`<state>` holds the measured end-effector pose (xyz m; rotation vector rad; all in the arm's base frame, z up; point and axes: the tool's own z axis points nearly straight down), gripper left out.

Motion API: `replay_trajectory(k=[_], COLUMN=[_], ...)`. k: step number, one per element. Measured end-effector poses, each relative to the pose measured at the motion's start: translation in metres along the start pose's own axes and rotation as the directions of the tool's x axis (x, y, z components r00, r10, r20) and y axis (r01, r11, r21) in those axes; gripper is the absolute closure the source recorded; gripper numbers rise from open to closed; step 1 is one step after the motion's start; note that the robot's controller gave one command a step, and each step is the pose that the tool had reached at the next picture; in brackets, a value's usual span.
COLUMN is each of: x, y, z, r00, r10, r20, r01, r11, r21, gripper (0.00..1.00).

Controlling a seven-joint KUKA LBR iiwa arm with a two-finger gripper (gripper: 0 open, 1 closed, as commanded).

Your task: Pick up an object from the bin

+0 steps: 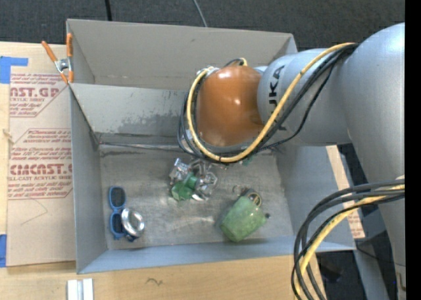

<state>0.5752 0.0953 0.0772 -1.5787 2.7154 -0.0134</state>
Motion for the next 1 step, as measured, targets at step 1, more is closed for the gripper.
replay_trajectory(k=[1], x=[0.0581], y=[-0.0011], z=[-0.1580], r00=[0.988], r10=[-0.153], r20=[0.009], r01=[0.153], r11=[0.988], r21=[0.000], gripper=[1.00])
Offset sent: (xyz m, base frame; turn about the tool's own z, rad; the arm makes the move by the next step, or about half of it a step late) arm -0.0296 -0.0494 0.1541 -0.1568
